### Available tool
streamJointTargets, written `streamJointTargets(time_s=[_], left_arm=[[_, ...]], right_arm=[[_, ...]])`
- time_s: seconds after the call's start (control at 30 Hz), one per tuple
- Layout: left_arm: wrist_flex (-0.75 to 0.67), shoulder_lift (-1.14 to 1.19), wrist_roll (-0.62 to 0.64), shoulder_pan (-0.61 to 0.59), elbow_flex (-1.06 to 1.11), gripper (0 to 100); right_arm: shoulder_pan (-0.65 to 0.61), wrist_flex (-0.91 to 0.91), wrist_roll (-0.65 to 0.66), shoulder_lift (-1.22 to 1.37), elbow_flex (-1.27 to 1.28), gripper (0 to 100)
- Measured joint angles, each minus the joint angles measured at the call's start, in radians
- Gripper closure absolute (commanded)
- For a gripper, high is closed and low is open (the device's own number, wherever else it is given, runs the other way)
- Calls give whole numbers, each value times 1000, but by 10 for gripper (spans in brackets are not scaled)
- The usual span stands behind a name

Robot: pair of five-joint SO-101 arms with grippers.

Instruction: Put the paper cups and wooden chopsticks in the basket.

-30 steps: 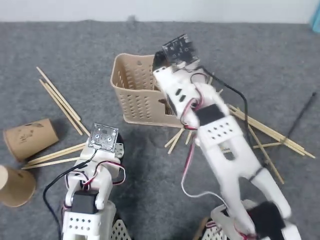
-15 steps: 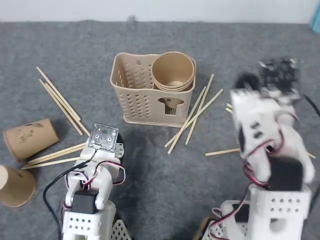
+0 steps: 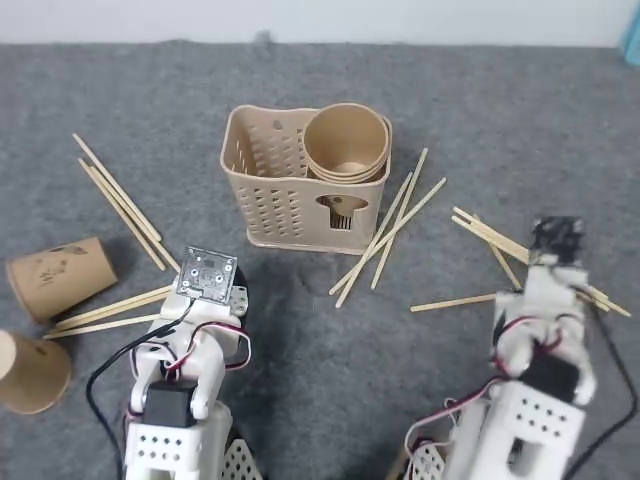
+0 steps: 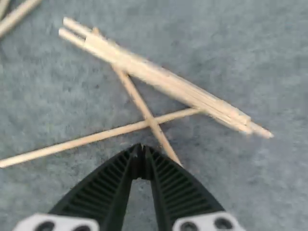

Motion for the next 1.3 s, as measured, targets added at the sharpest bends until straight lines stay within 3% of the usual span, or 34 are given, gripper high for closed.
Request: streamJointTargets(time_s=[0.13, 0.3, 0.43, 0.57, 0.67, 0.93, 1.1, 1.3], left_arm=[[0, 0, 0, 0, 0, 985], [0, 0, 0, -48, 0, 984], [-17, 0, 0, -209, -60, 969], [-18, 0, 12, -436, -155, 864], [-18, 0, 9, -557, -164, 838], [-18, 29, 9, -700, -232, 837], [2, 296, 9, -727, -427, 836], [109, 796, 9, -801, -802, 836]], right_arm=[[-77, -92, 2, -155, 221, 990], [-80, -71, 8, -384, 334, 989], [-81, -28, 51, -479, 333, 989], [-83, -23, 97, -479, 333, 989], [-97, -23, 100, -479, 333, 989], [-95, -23, 104, -479, 333, 989], [-98, -23, 104, -479, 333, 989], [-100, -23, 106, -479, 333, 989]])
